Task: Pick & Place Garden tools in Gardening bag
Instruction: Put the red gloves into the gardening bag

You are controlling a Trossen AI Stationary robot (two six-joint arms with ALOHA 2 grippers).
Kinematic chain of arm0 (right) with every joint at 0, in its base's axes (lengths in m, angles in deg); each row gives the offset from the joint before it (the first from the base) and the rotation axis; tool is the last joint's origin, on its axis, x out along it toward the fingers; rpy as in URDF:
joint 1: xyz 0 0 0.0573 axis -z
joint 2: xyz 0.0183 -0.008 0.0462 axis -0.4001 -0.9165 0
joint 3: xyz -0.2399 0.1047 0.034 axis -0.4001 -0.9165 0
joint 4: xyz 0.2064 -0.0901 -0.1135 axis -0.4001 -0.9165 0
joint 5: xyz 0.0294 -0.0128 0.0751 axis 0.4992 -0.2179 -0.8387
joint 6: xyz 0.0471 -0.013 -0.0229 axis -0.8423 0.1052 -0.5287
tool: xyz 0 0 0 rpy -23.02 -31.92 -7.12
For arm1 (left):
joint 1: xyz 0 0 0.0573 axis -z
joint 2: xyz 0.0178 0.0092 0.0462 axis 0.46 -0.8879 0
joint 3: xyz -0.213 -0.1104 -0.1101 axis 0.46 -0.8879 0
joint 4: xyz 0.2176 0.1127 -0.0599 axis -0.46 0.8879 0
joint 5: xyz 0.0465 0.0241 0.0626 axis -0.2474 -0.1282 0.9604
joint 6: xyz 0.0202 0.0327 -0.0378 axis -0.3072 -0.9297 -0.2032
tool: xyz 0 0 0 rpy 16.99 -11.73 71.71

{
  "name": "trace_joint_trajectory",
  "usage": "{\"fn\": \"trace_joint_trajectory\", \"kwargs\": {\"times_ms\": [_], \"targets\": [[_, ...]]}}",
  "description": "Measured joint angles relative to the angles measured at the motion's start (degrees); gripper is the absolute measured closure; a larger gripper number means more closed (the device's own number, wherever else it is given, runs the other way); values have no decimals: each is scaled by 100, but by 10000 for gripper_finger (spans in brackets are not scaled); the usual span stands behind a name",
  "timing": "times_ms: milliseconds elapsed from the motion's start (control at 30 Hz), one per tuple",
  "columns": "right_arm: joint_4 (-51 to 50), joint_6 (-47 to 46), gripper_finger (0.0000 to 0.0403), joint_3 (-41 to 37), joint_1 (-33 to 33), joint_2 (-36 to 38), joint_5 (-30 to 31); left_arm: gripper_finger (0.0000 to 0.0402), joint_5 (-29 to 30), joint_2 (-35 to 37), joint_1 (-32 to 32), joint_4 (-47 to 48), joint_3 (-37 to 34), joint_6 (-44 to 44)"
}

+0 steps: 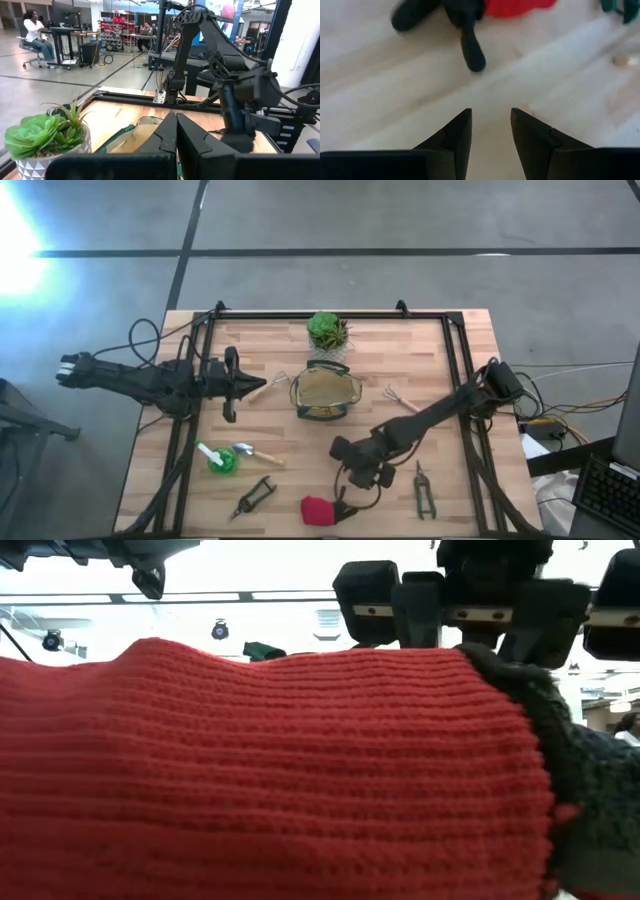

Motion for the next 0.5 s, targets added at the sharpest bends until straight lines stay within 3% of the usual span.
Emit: {"fn": "trace_joint_trajectory", "kwargs": {"times_ms": [300,500], "targets": [[-11,608,275,450,-68,-650,-822,396,7,-60,1,-40,0,9],[-254,619,278,746,55,-874,-842,396,6,-96,0,-36,0,9]]}}
